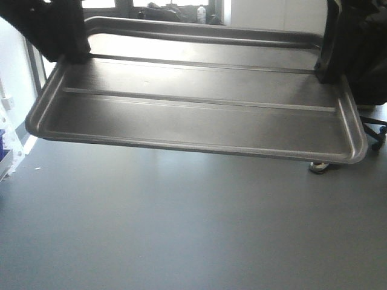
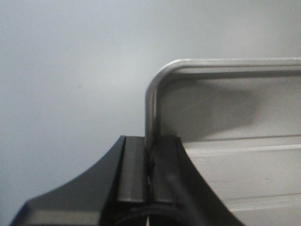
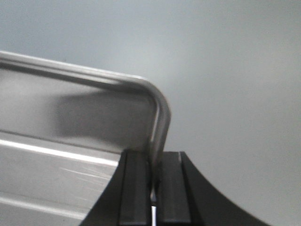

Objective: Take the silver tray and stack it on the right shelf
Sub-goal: 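Hold the tray level with both grippers while the base drives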

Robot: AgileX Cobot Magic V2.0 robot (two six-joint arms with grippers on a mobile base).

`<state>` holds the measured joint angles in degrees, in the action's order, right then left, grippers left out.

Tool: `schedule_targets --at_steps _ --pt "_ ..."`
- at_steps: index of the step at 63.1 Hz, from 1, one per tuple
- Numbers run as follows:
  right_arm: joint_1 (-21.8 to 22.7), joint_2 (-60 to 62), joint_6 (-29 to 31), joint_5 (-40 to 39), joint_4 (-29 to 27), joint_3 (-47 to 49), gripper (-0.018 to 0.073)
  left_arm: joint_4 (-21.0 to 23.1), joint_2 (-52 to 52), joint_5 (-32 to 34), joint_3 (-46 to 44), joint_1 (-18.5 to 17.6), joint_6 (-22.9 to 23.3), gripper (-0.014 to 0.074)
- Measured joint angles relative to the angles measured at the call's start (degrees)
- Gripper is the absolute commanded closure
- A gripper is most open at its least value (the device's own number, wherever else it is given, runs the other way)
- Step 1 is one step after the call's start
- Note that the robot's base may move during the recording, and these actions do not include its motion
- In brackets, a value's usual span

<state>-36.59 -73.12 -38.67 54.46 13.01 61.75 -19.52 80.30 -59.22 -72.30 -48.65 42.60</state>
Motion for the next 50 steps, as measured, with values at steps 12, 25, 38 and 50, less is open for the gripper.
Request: schedule_targets --at_steps 12,25,38,50 --pt "0.00 0.00 0.00 0.00 0.00 0.00 0.0502 0.00 0.00 0.00 0.00 0.00 0.00 0.0689" --pt "0.00 0.00 0.00 0.00 0.00 0.00 0.0502 0.00 0.10 0.00 0.00 0.00 0.00 0.0689" --pt "0.00 0.00 0.00 0.00 0.00 0.00 0.0502 0.00 0.34 0.00 0.00 0.00 0.09 0.0689" --pt "0.00 0.00 0.00 0.10 0.00 0.00 0.0502 0.00 0.57 0.00 0.00 0.00 0.09 0.0689"
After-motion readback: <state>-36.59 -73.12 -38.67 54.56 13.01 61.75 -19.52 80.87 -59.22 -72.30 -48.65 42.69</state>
